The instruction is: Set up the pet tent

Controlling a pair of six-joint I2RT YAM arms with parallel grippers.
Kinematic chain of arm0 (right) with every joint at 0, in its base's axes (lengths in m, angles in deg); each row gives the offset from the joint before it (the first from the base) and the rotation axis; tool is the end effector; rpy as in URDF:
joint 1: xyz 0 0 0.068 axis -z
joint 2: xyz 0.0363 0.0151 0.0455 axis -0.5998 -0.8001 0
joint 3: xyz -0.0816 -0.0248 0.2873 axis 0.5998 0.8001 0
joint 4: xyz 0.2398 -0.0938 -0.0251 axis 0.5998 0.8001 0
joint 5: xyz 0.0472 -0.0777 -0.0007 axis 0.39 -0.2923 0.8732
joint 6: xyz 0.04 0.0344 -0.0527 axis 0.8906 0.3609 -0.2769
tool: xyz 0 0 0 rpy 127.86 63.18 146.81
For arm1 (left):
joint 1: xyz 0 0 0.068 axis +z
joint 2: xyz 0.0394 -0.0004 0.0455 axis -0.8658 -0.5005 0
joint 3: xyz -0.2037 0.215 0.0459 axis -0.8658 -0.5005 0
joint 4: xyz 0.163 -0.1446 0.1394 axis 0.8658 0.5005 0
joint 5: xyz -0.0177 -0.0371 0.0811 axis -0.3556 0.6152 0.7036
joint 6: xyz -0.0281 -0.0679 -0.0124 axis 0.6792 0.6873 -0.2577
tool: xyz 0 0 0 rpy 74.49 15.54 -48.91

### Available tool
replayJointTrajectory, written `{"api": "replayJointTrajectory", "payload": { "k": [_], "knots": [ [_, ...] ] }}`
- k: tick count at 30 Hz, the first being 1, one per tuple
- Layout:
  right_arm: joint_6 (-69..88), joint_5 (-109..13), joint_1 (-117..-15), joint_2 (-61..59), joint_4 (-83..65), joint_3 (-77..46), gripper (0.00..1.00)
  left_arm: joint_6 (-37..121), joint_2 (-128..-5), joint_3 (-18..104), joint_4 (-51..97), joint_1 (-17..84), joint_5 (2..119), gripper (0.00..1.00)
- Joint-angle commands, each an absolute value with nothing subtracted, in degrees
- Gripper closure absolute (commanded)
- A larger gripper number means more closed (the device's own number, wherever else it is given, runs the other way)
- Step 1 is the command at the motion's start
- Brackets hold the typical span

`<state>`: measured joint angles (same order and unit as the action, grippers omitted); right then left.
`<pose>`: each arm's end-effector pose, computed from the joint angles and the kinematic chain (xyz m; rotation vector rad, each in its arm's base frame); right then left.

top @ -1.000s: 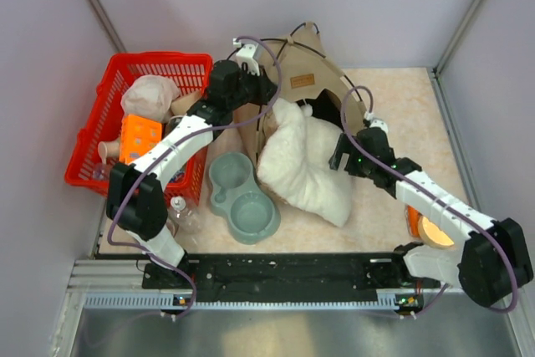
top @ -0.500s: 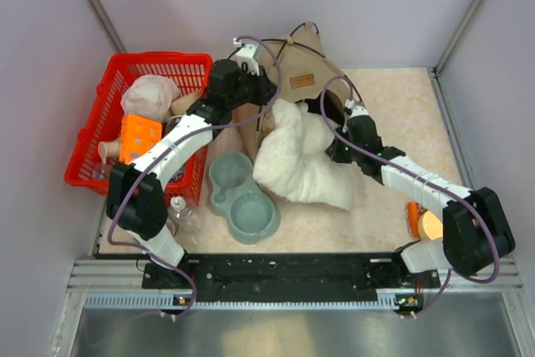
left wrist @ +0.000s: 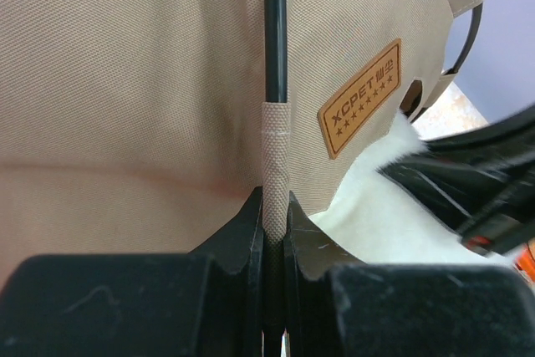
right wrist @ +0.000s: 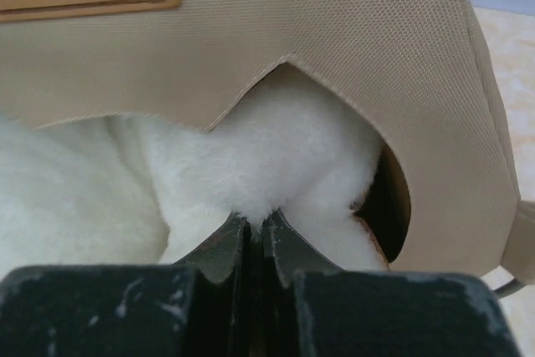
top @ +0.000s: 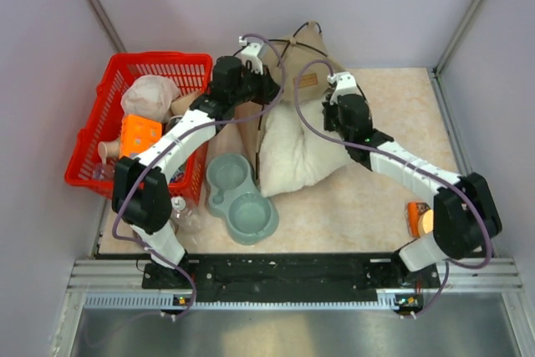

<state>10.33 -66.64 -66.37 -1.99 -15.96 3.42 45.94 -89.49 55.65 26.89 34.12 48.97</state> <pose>0.3129 0.1630 0.3108 -0.2311 1.8830 0.2536 0.3875 -0.2113 0.3673 0.4227 1.8561 -0.8127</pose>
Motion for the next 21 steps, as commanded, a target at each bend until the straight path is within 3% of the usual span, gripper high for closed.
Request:
{"api": "replayJointTrajectory", "payload": {
  "k": [1, 3, 4, 8, 9, 14, 21],
  "knots": [
    [7.21, -77.51, -67.53, -9.32, -25.63, 0.14, 1.0, 46.62, -89.21, 54.64, 31.55, 33.34, 44.48, 1.0],
    [8.7, -77.79, -67.44, -11.96, -22.84, -1.35, 1.0, 46.71, -89.12, 54.64, 31.81, 33.34, 44.39, 1.0],
    [9.58, -77.7, -67.7, -12.14, -21.08, -2.05, 0.93, 46.8, -88.94, 54.55, 31.98, 33.34, 44.48, 1.0],
    [14.14, -79.02, -68.5, -7.24, -15.19, -2.41, 0.35, 46.8, -88.33, 54.37, 32.16, 33.34, 45.53, 1.0],
    [15.2, -79.19, -68.5, -5.22, -12.74, -3.19, 0.26, 46.54, -88.24, 54.46, 32.25, 33.34, 45.8, 1.0],
    [17.59, -79.63, -68.5, 0.86, -1.22, -6.97, 0.12, 45.75, -87.89, 54.55, 32.51, 33.25, 47.12, 1.0],
    [21.53, -80.78, -68.58, 7.35, 12.32, -8.13, 0.07, 44.69, -87.71, 54.72, 33.48, 33.43, 47.47, 1.0]
  ]
}}
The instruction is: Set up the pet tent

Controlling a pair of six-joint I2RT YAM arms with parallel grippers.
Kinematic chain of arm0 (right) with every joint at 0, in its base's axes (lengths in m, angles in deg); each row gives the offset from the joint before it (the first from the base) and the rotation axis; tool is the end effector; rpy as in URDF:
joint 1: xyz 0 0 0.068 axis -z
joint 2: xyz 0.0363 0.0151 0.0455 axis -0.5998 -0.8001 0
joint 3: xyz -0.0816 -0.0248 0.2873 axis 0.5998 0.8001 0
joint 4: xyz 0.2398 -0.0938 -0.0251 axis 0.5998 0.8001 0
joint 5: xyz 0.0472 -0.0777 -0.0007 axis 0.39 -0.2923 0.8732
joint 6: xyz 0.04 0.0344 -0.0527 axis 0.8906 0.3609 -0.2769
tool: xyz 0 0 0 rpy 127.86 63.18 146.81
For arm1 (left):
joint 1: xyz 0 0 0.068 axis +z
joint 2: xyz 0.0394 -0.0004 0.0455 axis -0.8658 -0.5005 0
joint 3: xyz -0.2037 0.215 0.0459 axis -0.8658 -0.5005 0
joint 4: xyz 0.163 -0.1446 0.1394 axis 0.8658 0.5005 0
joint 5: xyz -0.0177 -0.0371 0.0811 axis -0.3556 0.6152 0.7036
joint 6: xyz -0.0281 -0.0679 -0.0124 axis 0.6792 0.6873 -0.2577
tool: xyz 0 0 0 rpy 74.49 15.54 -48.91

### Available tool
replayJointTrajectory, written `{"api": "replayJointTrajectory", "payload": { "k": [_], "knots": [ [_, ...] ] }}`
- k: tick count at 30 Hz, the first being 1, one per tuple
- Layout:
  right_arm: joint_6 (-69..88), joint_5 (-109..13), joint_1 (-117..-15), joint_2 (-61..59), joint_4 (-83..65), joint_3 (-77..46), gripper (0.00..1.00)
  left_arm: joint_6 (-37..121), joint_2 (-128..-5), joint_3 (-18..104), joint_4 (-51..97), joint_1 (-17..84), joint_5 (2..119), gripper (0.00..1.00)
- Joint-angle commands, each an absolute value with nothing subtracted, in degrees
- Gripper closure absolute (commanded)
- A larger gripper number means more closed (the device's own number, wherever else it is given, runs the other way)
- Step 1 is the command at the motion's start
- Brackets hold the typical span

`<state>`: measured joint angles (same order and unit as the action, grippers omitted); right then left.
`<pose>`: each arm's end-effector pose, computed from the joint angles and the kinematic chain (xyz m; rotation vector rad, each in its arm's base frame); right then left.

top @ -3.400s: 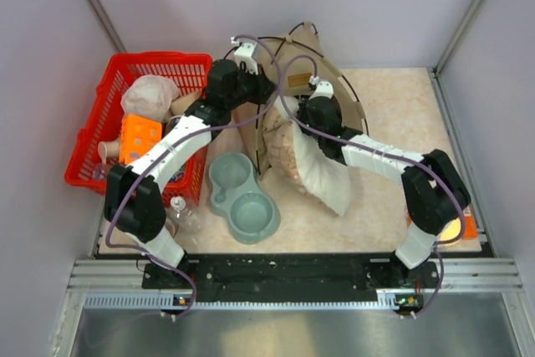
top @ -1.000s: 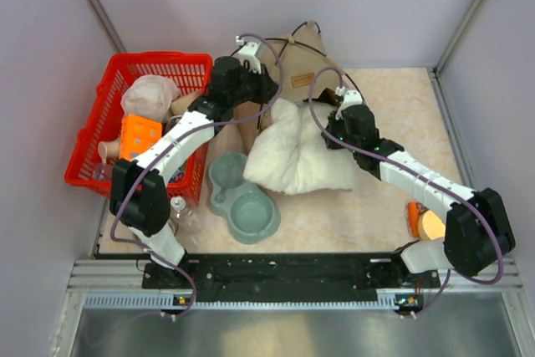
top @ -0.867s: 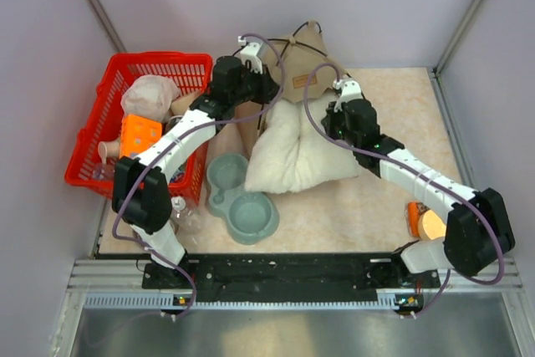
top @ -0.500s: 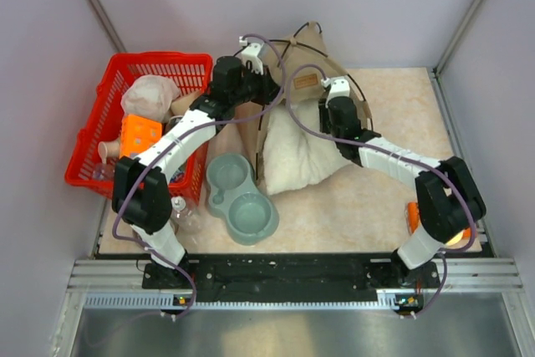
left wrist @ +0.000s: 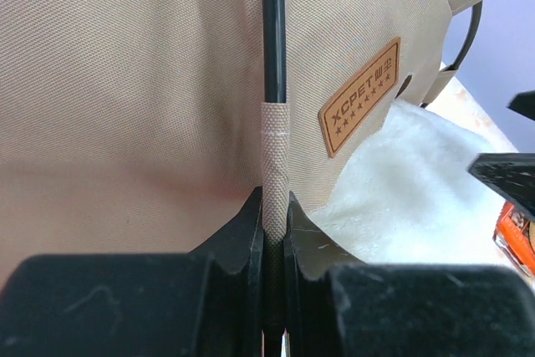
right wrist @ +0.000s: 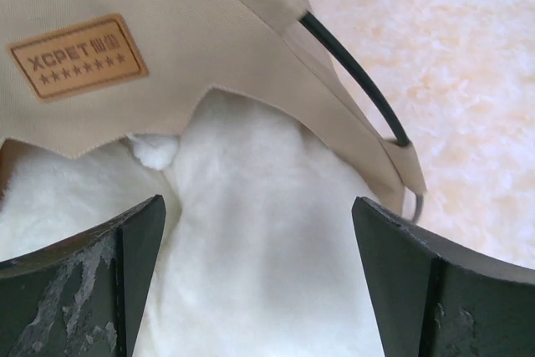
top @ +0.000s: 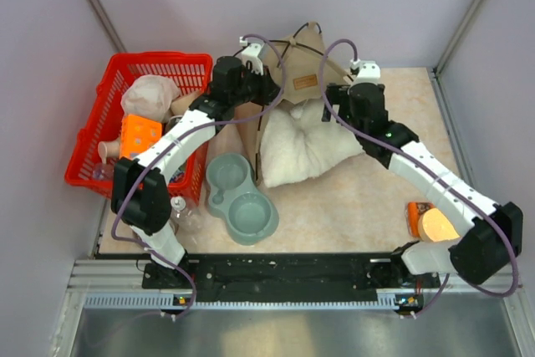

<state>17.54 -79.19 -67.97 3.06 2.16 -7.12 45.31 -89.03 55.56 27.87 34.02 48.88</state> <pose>0.2917 0.1465 0.3695 -0.0007 1.9095 0.1363 0.3846 -0.2108 0.3679 0.4352 1.8631 -0.8071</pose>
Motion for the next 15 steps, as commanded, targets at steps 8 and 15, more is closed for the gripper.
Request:
{"api": "replayJointTrajectory", "payload": {
  "k": [8, 15],
  "knots": [
    [34.11, -79.56, -68.5, 11.5, 14.11, 4.43, 0.04, 44.34, -87.45, 54.37, 34.27, 33.51, 47.47, 1.0],
    [32.8, -74.36, -68.23, 1.24, -4.61, 10.69, 0.1, 44.17, -86.75, 52.88, 34.45, 33.52, 50.19, 1.0]
  ]
}}
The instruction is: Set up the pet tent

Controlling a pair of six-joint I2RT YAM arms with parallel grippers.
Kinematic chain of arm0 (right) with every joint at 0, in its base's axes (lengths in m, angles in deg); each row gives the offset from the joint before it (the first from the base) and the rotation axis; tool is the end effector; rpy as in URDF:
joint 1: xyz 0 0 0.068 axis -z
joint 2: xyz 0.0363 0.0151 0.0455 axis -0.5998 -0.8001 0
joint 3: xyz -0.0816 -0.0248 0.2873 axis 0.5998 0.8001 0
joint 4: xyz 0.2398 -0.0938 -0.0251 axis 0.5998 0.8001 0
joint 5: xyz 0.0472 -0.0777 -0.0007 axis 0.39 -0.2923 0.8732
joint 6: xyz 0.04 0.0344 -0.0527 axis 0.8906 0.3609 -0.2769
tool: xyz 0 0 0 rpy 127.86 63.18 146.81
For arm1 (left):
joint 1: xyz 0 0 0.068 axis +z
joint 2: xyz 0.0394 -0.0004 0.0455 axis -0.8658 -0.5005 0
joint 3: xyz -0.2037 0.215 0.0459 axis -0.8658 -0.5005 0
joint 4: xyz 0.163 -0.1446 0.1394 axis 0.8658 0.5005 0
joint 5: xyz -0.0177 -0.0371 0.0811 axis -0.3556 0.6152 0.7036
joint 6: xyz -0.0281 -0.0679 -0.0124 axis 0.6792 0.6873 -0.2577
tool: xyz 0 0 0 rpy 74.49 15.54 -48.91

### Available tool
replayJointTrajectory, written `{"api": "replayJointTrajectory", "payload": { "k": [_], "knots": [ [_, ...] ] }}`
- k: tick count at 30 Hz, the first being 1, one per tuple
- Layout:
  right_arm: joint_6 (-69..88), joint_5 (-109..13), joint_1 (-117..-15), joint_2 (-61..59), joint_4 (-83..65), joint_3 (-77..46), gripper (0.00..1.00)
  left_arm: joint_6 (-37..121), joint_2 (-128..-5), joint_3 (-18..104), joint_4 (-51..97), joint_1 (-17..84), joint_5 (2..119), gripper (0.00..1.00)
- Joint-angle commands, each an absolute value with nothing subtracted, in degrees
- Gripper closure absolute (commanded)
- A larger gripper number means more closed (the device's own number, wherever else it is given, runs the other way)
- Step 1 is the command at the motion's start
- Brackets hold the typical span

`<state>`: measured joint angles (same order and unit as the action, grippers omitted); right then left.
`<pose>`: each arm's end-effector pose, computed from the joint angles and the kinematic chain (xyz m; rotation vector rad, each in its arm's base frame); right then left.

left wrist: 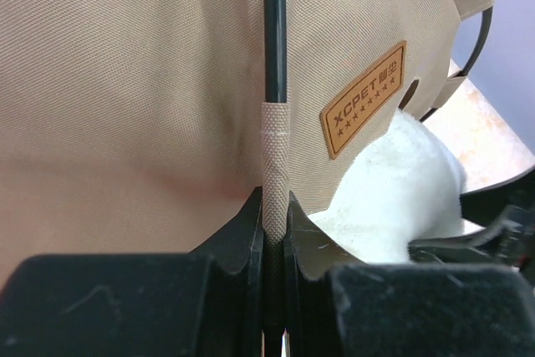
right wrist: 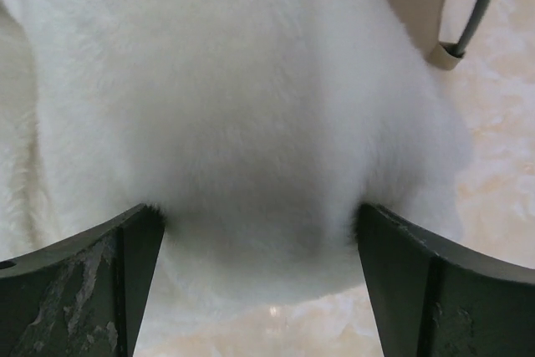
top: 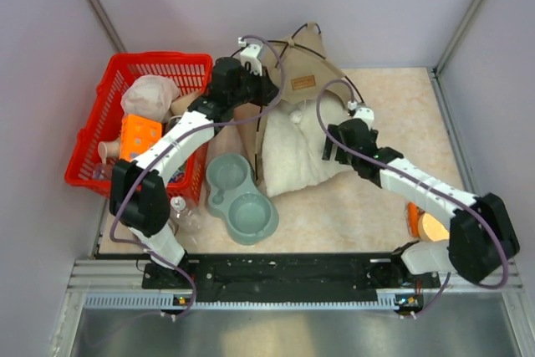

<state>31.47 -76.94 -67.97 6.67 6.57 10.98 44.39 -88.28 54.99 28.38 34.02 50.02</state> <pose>0.2545 0.1267 0.2643 0.1465 2.2114 0.1470 0.3819 -0.2082 0.3683 0.4351 1.8651 -0.7777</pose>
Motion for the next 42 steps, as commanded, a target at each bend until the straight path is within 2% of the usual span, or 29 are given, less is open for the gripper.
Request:
{"api": "replayJointTrajectory", "payload": {
  "k": [1, 2, 4, 5, 6, 14, 19, 21, 25, 26, 31, 33, 37, 42],
  "knots": [
    [32.36, -74.71, -68.06, -0.44, -6.63, 9.9, 0.23, 44.16, -86.83, 52.88, 34.53, 33.52, 50.11, 1.0],
    [31.66, -75.32, -68.23, -2.37, -8.21, 9.11, 0.38, 44.25, -86.92, 52.79, 34.54, 33.43, 49.76, 1.0],
    [29.38, -75.33, -68.23, -5.19, -13.22, 7.01, 0.81, 44.52, -87.1, 52.79, 34.62, 33.51, 49.14, 1.0],
    [28.23, -75.33, -68.15, -6.42, -14.81, 5.86, 0.95, 44.69, -87.1, 52.96, 34.62, 33.43, 48.62, 1.0],
    [26.74, -74.89, -68.23, -7.22, -16.13, 4.55, 1.0, 44.78, -87.1, 53.05, 34.62, 33.51, 48.35, 1.0],
    [15.67, -70.23, -69.82, -4.41, -36.06, 4.62, 1.0, 45.83, -87.45, 53.67, 34.27, 33.51, 43.78, 1.0],
    [9.68, -69.61, -69.73, -8.53, -49.69, 7.17, 1.0, 47.59, -87.8, 54.02, 33.39, 33.43, 41.41, 1.0],
    [9.24, -70.75, -69.64, -11.78, -50.07, 5.86, 1.0, 48.12, -87.97, 54.28, 33.39, 33.43, 41.05, 1.0],
    [13.09, -73.57, -69.64, -15.83, -41.56, 3.48, 1.0, 48.65, -88.41, 54.81, 33.22, 33.52, 40.88, 1.0],
    [14.5, -73.83, -69.64, -15.49, -39.8, 3.65, 0.93, 48.73, -88.5, 54.99, 33.13, 33.52, 40.79, 1.0],
    [21.35, -74.62, -69.64, -8.38, -28.73, 4.62, 0.39, 48.65, -88.59, 55.6, 33.22, 33.6, 41.4, 1.0],
    [23.29, -75.5, -69.64, -4.26, -23.11, 4.53, 0.27, 48.56, -88.85, 55.95, 33.57, 33.52, 41.75, 1.0],
    [25.76, -76.56, -69.64, 2.78, -11.77, 3.39, 0.15, 48.3, -89.03, 56.22, 33.57, 33.52, 42.02, 1.0],
    [27.17, -74.98, -69.64, 8.94, -3.76, 5.93, 0.11, 48.12, -89.47, 56.92, 33.48, 33.6, 41.67, 1.0]
  ]
}}
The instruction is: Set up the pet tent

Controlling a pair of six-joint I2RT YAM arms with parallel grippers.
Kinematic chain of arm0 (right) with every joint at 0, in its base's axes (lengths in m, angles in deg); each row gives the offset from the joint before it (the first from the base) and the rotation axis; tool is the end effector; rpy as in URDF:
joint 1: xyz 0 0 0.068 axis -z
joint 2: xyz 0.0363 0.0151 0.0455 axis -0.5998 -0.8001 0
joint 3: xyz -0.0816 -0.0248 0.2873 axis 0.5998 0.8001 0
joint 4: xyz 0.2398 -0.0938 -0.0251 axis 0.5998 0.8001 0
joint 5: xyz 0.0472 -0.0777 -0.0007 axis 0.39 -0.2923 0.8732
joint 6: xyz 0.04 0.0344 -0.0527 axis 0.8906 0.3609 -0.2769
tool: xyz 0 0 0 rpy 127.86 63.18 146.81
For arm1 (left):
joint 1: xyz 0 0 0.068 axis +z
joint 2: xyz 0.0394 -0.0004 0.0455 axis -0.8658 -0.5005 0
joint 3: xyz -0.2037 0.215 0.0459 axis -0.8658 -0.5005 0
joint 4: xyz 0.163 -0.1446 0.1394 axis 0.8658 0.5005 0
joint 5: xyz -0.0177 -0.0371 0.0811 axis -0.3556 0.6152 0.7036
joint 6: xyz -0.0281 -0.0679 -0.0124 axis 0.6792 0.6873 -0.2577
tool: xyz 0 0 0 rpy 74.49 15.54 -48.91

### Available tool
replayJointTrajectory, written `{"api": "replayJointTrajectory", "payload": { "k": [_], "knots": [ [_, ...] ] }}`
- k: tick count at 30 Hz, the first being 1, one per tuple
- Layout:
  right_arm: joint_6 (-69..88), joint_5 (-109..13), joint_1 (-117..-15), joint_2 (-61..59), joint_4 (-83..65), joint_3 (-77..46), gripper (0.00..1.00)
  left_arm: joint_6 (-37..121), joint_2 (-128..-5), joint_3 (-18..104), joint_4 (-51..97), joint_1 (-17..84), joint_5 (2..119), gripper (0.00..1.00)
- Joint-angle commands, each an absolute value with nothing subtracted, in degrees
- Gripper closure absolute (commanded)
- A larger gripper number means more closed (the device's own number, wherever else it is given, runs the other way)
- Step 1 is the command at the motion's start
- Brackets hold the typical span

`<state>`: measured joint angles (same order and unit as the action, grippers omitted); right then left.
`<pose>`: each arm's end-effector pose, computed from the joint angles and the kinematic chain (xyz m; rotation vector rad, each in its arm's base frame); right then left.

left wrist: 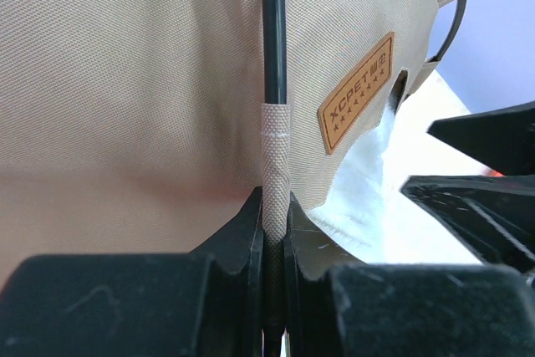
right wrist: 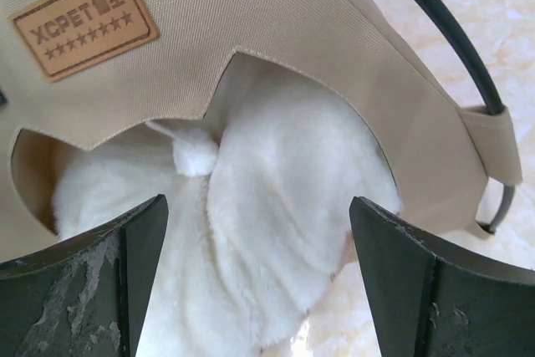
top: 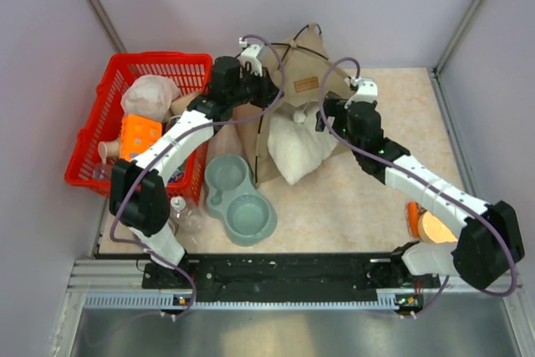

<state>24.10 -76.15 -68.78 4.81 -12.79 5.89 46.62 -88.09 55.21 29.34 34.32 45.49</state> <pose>0.2832 0.1502 0.3261 0.0746 1.8645 0.3035 0.3782 -0.2090 0.3695 0.4519 1.8825 -0.8719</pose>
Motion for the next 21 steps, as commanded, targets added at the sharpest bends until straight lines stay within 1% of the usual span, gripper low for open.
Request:
{"api": "replayJointTrajectory", "payload": {
  "k": [1, 4, 6, 7, 9, 10, 12, 16, 17, 21],
  "knots": [
    [27.34, -74.8, -69.64, 9.73, -2.88, 6.9, 0.11, 48.21, -89.56, 57.01, 33.57, 33.6, 41.58, 1.0],
    [27.87, -73.49, -69.64, 12.28, -2.51, 10.06, 0.1, 48.38, -89.82, 57.36, 33.39, 33.6, 41.05, 1.0],
    [27.26, -69.03, -69.73, 12.9, -4.7, 12.35, 0.11, 48.82, -89.91, 57.27, 33.13, 33.52, 40.44, 1.0],
    [26.65, -65.78, -69.82, 12.99, -6.89, 14.01, 0.16, 49.26, -90.08, 57.27, 32.87, 33.6, 40.09, 1.0],
    [26.55, -60.5, -69.99, 12.82, -12.59, 17.61, 0.29, 50.75, -90.26, 57.45, 31.9, 33.6, 38.95, 1.0],
    [26.81, -58.3, -70.08, 12.21, -15.41, 19.37, 0.33, 51.8, -90.43, 57.45, 31.03, 33.52, 38.07, 1.0],
    [27.52, -56.0, -70.43, 10.02, -19.72, 21.66, 0.44, 55.22, -91.05, 57.8, 28.66, 33.52, 36.06, 1.0],
    [28.31, -51.43, -70.96, 3.78, -27.72, 22.38, 0.51, 60.24, -92.28, 58.94, 25.66, 33.52, 33.32, 1.0],
    [28.4, -50.9, -71.13, 2.28, -29.13, 21.68, 0.52, 60.68, -92.28, 58.86, 23.83, 33.52, 33.06, 1.0],
    [28.75, -47.91, -71.75, -6.15, -37.38, 16.68, 0.53, 60.78, -92.11, 58.24, 24.51, 33.52, 33.32, 1.0]
  ]
}}
